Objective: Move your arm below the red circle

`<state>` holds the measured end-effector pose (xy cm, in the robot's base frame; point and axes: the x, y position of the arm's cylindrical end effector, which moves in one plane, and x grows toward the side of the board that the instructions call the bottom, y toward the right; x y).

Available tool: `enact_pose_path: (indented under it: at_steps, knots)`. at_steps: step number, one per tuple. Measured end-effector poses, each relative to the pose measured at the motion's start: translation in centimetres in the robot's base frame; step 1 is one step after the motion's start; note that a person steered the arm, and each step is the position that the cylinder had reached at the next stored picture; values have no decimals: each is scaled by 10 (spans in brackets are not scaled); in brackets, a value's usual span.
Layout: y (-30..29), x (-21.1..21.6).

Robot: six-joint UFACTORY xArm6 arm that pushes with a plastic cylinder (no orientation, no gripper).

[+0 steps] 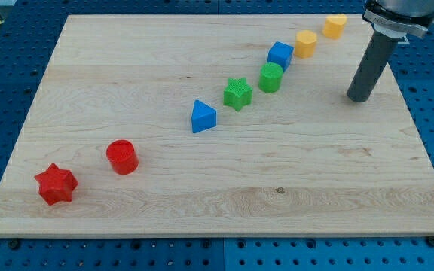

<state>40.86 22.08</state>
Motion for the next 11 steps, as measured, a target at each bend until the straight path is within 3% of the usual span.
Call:
enact_pose_path:
  at_steps: [3, 5, 7, 9, 11]
  knots:
    - [0, 2]
    - [-100, 118]
    - [-196, 132]
    - [-208, 146]
    - [-317, 198]
